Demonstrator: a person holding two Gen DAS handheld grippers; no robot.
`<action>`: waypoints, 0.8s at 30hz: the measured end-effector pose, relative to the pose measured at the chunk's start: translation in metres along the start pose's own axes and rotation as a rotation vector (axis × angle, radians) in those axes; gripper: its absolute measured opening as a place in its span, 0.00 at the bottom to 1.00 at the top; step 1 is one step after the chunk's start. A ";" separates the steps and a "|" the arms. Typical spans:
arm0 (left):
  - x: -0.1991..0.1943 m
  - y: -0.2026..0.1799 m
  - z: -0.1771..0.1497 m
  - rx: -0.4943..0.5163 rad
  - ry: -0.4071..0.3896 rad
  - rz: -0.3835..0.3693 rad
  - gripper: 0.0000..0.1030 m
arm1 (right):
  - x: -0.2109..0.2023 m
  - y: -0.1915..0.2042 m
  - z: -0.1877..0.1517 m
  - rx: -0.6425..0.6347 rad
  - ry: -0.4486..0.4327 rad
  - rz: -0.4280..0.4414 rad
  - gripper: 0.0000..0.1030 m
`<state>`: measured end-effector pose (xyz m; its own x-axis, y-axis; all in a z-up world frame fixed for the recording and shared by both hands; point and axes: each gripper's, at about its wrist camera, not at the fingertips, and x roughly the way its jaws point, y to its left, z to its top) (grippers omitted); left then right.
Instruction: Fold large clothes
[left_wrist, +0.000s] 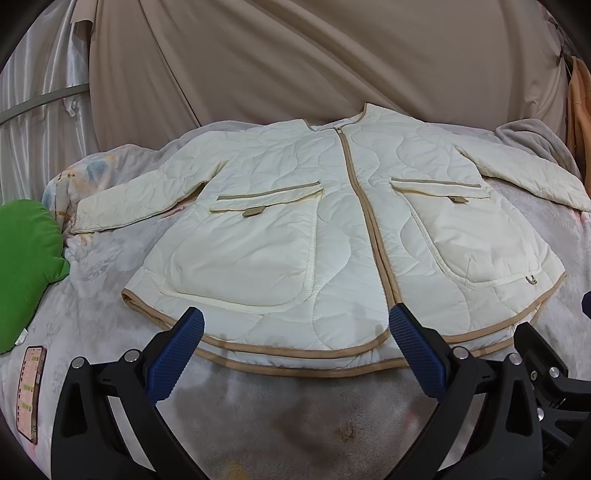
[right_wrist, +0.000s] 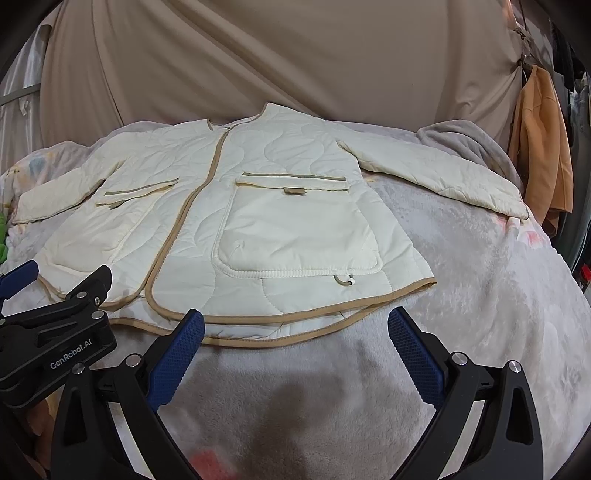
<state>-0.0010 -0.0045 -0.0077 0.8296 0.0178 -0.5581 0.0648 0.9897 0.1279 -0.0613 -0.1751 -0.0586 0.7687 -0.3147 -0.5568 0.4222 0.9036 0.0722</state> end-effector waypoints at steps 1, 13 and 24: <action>0.000 0.000 0.000 0.001 0.001 -0.001 0.95 | 0.000 0.000 0.000 0.000 0.001 0.000 0.95; -0.001 0.001 0.000 0.001 0.003 -0.001 0.95 | 0.000 0.001 -0.001 -0.001 0.003 0.004 0.95; 0.000 0.001 -0.002 0.003 0.004 0.001 0.95 | 0.000 0.001 -0.001 -0.001 0.004 0.006 0.95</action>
<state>-0.0018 -0.0031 -0.0095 0.8272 0.0195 -0.5616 0.0655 0.9892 0.1309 -0.0611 -0.1740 -0.0598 0.7692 -0.3085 -0.5596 0.4174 0.9057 0.0744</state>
